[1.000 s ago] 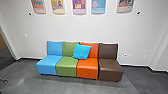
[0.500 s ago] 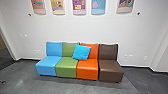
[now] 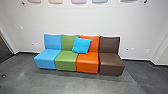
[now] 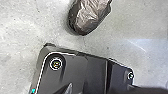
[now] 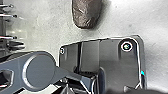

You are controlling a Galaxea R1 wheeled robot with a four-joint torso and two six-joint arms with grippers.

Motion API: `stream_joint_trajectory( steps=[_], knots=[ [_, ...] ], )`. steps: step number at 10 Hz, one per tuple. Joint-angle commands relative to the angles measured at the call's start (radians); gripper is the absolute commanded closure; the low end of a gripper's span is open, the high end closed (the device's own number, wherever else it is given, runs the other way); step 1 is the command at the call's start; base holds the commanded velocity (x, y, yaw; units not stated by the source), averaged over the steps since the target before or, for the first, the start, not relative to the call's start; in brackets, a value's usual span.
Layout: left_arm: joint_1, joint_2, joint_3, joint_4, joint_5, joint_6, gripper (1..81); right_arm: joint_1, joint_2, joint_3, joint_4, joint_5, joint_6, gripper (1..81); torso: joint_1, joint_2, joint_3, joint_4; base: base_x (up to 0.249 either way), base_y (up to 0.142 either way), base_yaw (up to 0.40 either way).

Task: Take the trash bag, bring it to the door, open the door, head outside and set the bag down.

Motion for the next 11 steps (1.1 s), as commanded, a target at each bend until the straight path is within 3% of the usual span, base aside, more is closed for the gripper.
stream_joint_trajectory(
  steps=[1,5,6,7,11],
  knots=[
    [-0.100,-0.010,-0.031,-0.041,0.076,-0.002,1.0,0.111,-0.111,0.095,0.012,-0.100,0.007,1.0,0.063,-0.097,-0.091,0.000,0.000,0.000,0.000],
    [-0.140,0.033,-0.110,-0.064,0.117,-0.002,1.0,0.191,-0.163,0.144,0.041,-0.168,0.007,1.0,0.154,-0.240,-0.226,0.000,0.000,0.000,0.000],
    [-0.151,0.038,-0.110,-0.073,0.117,-0.002,1.0,0.196,-0.171,0.152,0.043,-0.171,0.007,1.0,0.177,-0.275,-0.166,0.000,0.000,0.000,0.000],
    [-0.162,0.038,-0.106,-0.079,0.119,-0.002,1.0,0.196,-0.172,0.154,0.043,-0.171,0.007,1.0,0.199,-0.309,-0.195,0.000,0.000,0.000,0.000],
    [-0.202,0.042,-0.107,-0.114,0.119,-0.002,1.0,0.185,-0.171,0.155,0.041,-0.171,0.007,1.0,0.278,-0.433,-0.217,0.000,0.000,0.000,0.000]
  ],
)
